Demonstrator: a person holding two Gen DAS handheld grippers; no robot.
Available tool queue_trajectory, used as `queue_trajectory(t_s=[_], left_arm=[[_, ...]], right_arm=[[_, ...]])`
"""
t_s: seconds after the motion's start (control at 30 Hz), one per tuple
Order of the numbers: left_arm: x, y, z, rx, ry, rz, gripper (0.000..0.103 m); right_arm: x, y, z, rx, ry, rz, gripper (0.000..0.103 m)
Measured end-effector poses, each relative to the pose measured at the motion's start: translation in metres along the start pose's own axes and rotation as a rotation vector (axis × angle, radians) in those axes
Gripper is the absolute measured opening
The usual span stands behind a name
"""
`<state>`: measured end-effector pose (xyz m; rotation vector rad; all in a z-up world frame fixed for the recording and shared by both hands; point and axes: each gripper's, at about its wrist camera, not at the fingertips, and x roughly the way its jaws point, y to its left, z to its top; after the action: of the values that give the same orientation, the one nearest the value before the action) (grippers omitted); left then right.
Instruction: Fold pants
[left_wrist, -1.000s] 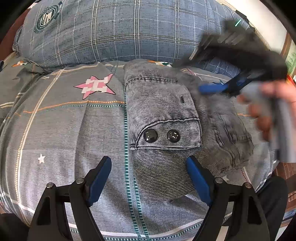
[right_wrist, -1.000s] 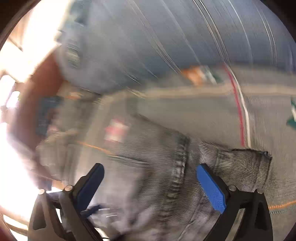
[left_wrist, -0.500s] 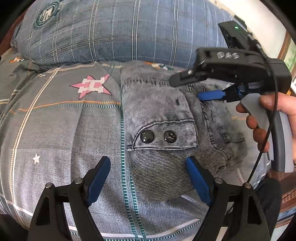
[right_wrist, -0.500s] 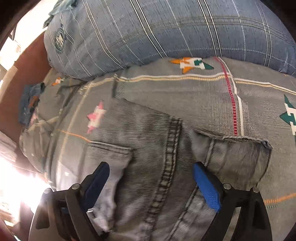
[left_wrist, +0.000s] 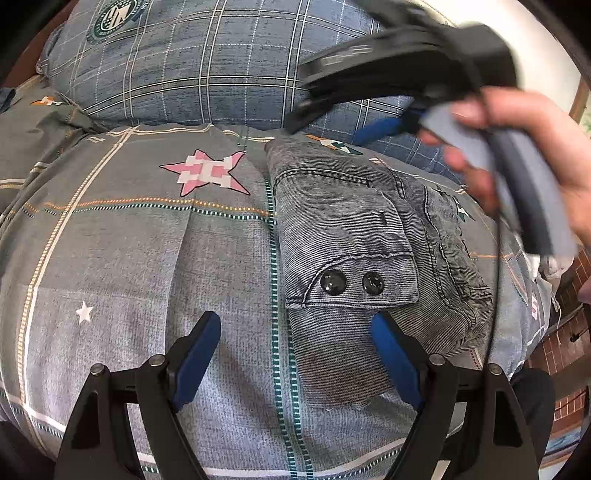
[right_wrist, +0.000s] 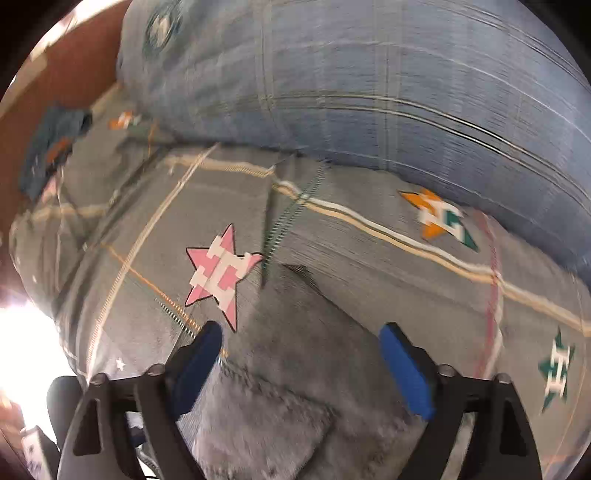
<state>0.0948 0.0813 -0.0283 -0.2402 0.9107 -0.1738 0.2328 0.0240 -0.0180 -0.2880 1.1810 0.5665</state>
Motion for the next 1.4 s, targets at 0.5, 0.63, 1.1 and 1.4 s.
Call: queue_trajectory(t_s=[0.5,0.63,1.1,1.4], left_arm=[[0.009,0.003,0.0,-0.036,0.01,-0.032,0.085],[0.009,0.002,0.0,-0.035,0.015,-0.023,0.085],[-0.015,0.037,0.004,-0.207,0.053,-0.166,0.084],[-0.007,0.031,0.004,-0.279,0.135,-0.284,0.084]], right_arm=[[0.054,0.013,0.022,-0.125,0.137,-0.12,0.018],[0.044,0.01,0.015,-0.07,0.054,-0.115,0.025],[-0.102,-0.084,-0.145,0.389,-0.248,0.129,0.064],[-0.108,-0.098,-0.236,0.478,-0.254,0.231,0.064]])
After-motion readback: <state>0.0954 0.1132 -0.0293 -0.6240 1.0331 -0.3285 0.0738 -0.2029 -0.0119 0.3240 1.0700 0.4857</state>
